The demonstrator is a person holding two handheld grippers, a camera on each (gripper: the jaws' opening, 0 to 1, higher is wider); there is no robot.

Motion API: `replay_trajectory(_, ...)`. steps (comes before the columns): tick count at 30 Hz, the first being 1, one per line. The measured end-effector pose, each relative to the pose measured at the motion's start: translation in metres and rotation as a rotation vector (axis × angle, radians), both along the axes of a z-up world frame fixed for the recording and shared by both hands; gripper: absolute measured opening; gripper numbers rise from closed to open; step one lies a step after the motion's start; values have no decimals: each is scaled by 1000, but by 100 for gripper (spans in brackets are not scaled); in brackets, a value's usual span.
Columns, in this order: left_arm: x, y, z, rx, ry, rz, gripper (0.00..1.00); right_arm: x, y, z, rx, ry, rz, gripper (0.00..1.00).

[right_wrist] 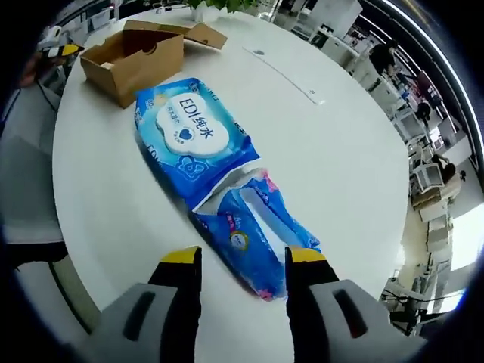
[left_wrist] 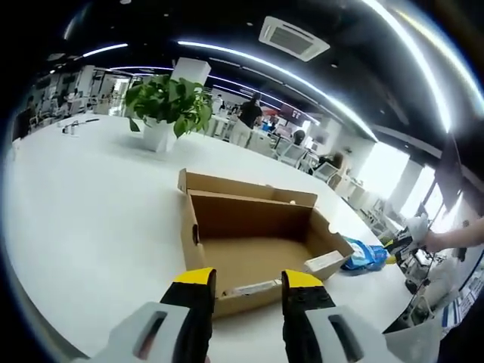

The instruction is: Operate the shoe box by opening the lid, removing the specified soft item, and placing it in the target area until the item is outside and the box remains undamaged.

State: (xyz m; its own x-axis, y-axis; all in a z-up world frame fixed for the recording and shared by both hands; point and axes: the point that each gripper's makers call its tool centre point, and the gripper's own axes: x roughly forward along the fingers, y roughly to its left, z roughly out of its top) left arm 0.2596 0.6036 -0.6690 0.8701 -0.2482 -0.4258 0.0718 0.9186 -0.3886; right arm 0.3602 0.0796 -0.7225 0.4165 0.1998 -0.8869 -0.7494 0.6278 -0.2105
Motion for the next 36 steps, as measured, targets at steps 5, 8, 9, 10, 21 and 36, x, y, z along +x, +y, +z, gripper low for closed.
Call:
replay_trajectory(5,0,0,0,4,1,-2,35,-5,5,5,48,-7,-47,42)
replay_trajectory(8,1,2,-1,9,3,-2,35,-3,21,14,129,-51,-60,43)
replay_trajectory(9,2,2,-2,12,1,-4,35,-3,24,16,137,-62,-55,44)
replay_trajectory(10,2,2,-2,13,0,-6,35,-3,27,17,145,-71,-54,44)
replay_trajectory(21,5,-2,-5,28,-3,-34,35,-9,72,28,327,-113,-117,46)
replay_trajectory(36,1,-16,-4,59,7,-85,35,-19,169,37,495,-114,-41,53)
